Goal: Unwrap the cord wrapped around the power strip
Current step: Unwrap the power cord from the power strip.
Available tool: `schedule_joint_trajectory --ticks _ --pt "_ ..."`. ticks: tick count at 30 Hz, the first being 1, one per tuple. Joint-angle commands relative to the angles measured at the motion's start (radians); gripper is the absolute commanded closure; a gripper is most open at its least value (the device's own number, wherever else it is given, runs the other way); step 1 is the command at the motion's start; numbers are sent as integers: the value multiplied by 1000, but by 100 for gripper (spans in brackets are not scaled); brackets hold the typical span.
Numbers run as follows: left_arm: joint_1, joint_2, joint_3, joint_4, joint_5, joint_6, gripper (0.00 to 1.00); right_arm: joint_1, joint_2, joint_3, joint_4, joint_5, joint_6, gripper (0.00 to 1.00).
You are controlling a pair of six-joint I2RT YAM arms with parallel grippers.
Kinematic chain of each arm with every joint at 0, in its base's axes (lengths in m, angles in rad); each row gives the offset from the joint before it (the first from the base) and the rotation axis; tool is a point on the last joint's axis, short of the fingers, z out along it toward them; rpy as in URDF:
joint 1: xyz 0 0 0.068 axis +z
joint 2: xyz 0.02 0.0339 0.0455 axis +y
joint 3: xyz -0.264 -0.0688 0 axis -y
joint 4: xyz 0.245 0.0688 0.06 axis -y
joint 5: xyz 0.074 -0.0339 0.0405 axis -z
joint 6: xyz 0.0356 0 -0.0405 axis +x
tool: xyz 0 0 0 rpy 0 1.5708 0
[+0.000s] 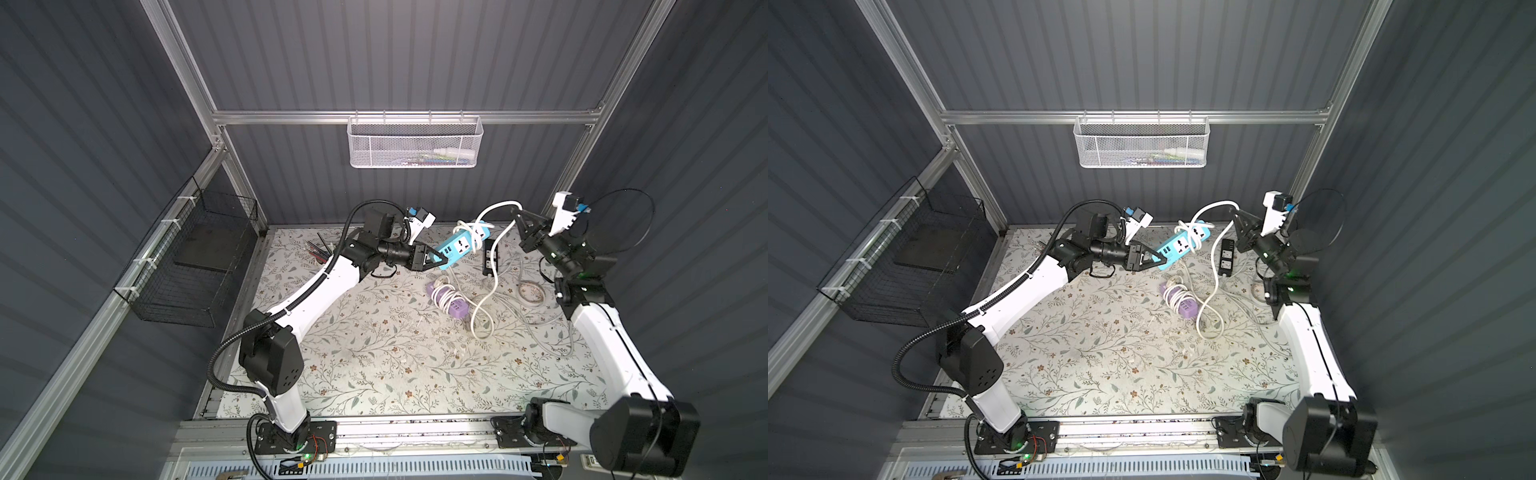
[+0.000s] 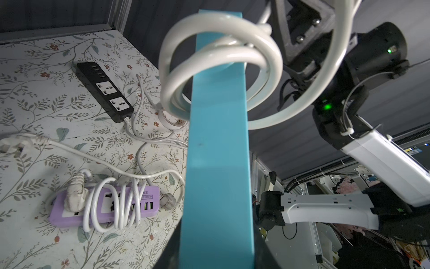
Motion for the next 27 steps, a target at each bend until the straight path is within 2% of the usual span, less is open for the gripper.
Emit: schedule_joint_trajectory --ticks 1,4,8,14,20,24,27 --pt "21 -21 8 50 -24 7 100 -51 -97 -84 -122 22 14 100" --pt "32 -41 13 63 -44 3 100 -98 -154 -179 -160 34 50 100" --pt "36 -62 25 61 -62 9 100 -104 -171 -259 -205 50 69 100" --pt "36 -92 17 109 -18 -18 100 -103 -21 -301 -192 68 84 100" --pt "11 -104 -4 179 71 -62 100 -56 202 -235 -127 123 93 100" --pt "-33 -89 6 129 98 -24 100 -23 324 -117 -111 125 102 100" --pt "-56 -70 -6 111 100 -14 100 -13 357 -8 -137 122 104 100"
